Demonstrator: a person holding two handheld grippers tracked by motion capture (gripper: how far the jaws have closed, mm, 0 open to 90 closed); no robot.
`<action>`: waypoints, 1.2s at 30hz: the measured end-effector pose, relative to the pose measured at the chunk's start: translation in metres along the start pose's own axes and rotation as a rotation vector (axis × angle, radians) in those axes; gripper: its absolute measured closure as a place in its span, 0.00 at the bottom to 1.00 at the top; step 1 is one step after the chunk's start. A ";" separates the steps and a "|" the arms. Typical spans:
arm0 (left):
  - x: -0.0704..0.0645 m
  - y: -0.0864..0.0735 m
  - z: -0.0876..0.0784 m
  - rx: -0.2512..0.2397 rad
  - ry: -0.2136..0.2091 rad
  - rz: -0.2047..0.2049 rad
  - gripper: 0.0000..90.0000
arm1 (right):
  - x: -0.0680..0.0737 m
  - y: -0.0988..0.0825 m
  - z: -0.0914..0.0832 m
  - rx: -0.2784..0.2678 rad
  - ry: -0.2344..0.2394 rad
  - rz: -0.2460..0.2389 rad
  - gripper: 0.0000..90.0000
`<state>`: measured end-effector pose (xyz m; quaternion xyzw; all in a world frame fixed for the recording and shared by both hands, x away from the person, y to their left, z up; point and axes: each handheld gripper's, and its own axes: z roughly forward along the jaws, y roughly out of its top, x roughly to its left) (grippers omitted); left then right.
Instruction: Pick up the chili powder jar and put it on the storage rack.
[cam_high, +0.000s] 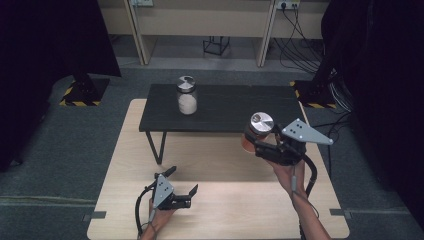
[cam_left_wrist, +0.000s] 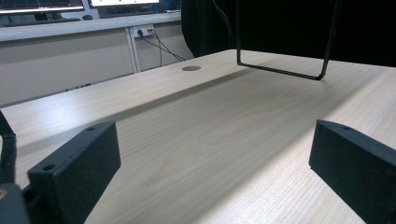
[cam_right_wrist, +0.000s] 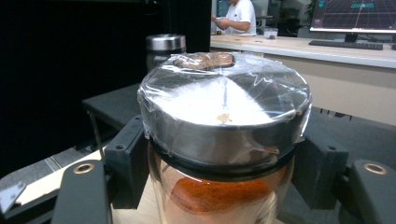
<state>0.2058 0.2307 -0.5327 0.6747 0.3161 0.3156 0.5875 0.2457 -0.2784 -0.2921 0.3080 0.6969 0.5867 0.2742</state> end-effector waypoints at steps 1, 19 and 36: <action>0.000 0.000 0.000 -0.001 0.000 -0.003 0.01 | -0.001 0.004 0.002 0.001 -0.002 0.005 0.35; 0.000 0.000 0.000 0.000 -0.005 0.001 0.02 | -0.005 0.050 0.075 0.057 -0.140 -0.014 0.35; 0.000 0.000 0.000 -0.001 -0.007 0.002 0.02 | -0.008 0.054 0.124 0.096 -0.214 0.025 0.35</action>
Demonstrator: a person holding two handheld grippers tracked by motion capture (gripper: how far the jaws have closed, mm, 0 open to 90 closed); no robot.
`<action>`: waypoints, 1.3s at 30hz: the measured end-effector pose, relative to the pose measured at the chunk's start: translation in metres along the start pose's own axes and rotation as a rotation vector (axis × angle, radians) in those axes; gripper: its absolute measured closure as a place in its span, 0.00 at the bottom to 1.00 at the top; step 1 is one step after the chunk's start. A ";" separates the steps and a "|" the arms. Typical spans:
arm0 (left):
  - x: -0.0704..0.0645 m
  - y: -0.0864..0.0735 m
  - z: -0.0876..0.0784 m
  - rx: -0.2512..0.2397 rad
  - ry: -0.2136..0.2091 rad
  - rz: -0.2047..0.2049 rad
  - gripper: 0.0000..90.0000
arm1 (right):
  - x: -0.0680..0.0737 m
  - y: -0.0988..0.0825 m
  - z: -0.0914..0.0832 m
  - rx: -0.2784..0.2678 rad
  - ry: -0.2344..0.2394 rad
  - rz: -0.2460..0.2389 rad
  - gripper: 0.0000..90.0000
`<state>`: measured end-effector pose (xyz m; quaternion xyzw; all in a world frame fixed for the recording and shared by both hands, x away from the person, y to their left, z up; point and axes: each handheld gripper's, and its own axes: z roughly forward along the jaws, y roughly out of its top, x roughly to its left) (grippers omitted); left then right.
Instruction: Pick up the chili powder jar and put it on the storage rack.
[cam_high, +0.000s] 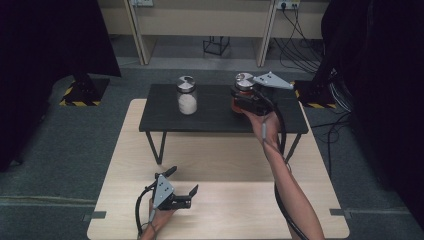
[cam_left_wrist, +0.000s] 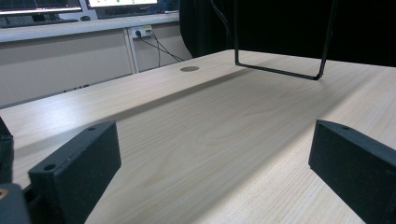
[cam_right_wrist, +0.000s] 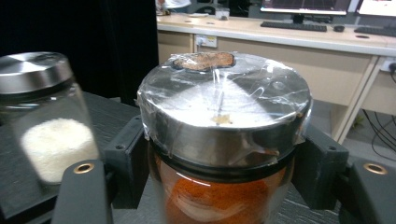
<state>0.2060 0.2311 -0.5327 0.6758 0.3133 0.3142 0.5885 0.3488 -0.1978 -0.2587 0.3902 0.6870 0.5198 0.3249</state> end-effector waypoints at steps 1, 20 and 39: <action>0.000 0.000 0.000 0.000 0.000 0.000 0.02 | 0.000 0.000 0.003 0.005 -0.006 0.003 0.35; 0.000 0.000 0.000 -0.001 -0.001 0.002 0.02 | 0.001 -0.008 0.022 0.030 -0.049 0.013 0.34; 0.000 0.000 0.000 0.001 -0.002 0.006 0.02 | -0.004 -0.022 0.002 -0.053 -0.017 0.072 0.00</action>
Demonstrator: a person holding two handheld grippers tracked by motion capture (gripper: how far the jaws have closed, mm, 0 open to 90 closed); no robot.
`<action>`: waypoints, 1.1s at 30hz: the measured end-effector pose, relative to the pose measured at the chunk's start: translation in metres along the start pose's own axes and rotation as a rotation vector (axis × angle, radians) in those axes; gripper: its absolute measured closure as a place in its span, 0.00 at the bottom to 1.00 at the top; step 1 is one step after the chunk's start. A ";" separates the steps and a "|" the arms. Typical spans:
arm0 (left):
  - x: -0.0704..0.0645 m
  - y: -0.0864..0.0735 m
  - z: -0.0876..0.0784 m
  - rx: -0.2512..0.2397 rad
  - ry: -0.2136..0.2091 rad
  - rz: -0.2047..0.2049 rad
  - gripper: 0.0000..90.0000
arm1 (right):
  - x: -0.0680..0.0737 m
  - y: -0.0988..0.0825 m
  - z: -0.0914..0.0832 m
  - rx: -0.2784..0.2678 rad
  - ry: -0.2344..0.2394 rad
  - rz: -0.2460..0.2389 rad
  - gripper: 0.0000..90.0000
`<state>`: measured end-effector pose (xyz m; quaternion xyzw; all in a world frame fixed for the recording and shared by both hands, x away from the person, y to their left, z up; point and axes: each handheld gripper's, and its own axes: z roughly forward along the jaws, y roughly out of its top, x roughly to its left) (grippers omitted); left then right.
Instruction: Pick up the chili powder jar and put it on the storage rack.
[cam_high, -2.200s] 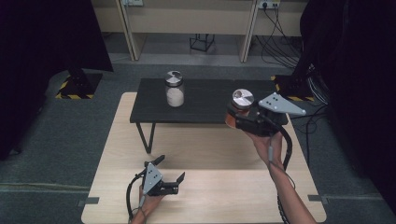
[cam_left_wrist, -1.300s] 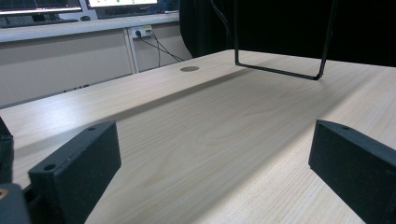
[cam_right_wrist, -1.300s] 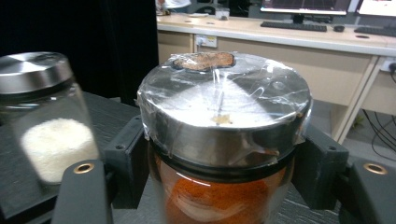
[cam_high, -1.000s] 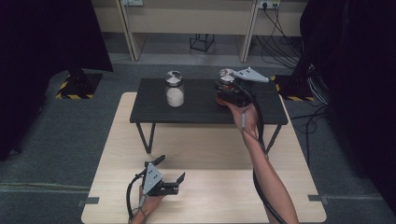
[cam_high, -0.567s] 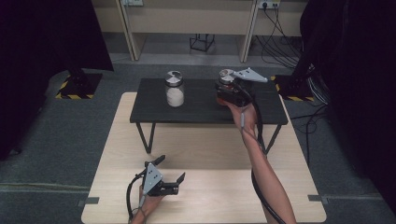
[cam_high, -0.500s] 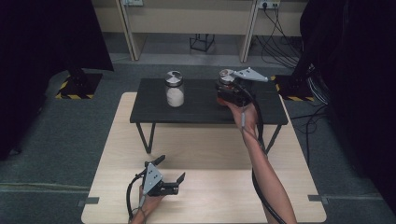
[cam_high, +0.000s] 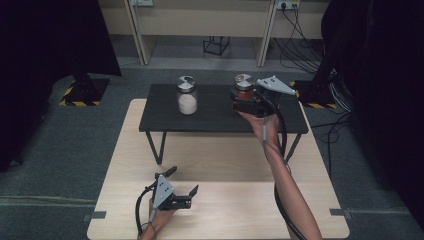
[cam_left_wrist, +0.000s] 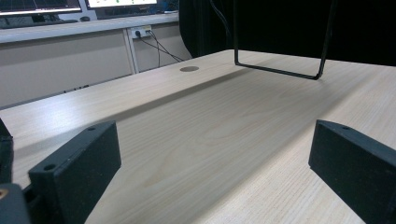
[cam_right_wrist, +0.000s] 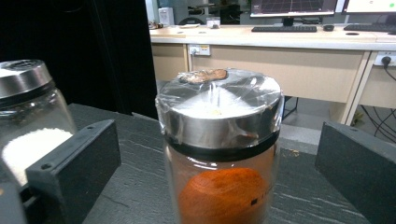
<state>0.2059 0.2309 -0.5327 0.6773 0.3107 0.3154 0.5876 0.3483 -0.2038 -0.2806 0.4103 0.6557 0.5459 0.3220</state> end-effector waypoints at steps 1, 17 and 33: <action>0.000 0.000 0.000 0.000 0.000 0.000 0.02 | -0.001 -0.002 -0.004 -0.010 0.011 0.002 0.00; 0.000 0.000 0.000 0.001 0.001 0.001 0.02 | -0.009 -0.030 -0.034 -0.090 0.073 0.001 0.00; 0.000 0.000 0.000 0.001 0.002 0.001 0.02 | -0.022 -0.068 -0.069 -0.143 0.185 -0.033 0.00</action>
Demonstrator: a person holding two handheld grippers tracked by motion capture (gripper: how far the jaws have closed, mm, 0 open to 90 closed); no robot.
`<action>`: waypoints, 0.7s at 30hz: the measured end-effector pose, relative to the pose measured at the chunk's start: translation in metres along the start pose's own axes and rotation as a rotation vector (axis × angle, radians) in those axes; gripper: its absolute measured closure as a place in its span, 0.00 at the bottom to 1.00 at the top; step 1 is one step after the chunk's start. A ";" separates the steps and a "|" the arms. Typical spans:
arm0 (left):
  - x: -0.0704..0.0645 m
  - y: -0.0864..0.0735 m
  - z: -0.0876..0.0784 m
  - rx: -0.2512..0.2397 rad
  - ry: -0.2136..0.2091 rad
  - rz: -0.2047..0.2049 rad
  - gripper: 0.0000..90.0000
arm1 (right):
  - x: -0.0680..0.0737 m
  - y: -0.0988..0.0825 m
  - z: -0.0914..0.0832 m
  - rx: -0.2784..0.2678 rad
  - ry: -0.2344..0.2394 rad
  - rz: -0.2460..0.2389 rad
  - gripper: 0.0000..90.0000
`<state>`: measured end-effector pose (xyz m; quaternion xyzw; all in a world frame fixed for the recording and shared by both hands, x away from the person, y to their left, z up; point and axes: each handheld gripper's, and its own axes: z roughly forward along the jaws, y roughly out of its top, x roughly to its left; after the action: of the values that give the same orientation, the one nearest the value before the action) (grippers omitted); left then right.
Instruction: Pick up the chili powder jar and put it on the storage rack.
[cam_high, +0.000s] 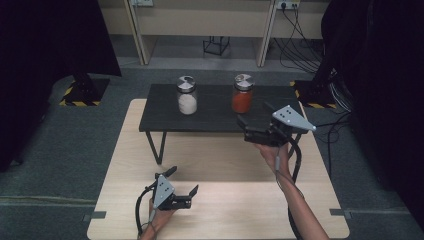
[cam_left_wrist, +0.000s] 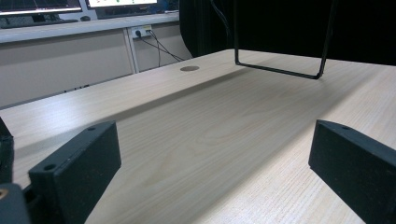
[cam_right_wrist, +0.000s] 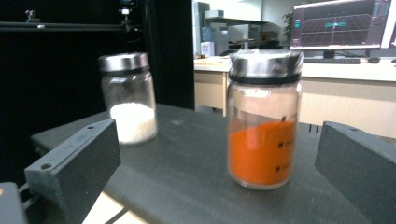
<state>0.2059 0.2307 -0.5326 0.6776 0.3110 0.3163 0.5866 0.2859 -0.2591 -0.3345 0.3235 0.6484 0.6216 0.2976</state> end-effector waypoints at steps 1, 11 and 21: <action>0.000 0.000 0.000 0.000 0.000 0.000 0.02 | 0.002 -0.004 -0.005 0.001 0.002 0.002 0.00; 0.000 0.000 0.000 0.001 0.003 -0.001 0.02 | 0.010 -0.032 -0.032 0.001 0.016 -0.007 0.00; 0.000 0.000 0.000 0.002 0.002 0.000 0.02 | 0.017 -0.063 -0.046 0.005 0.018 -0.014 0.00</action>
<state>0.2057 0.2305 -0.5324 0.6778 0.3119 0.3164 0.5858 0.2366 -0.2750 -0.3944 0.3141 0.6547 0.6208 0.2956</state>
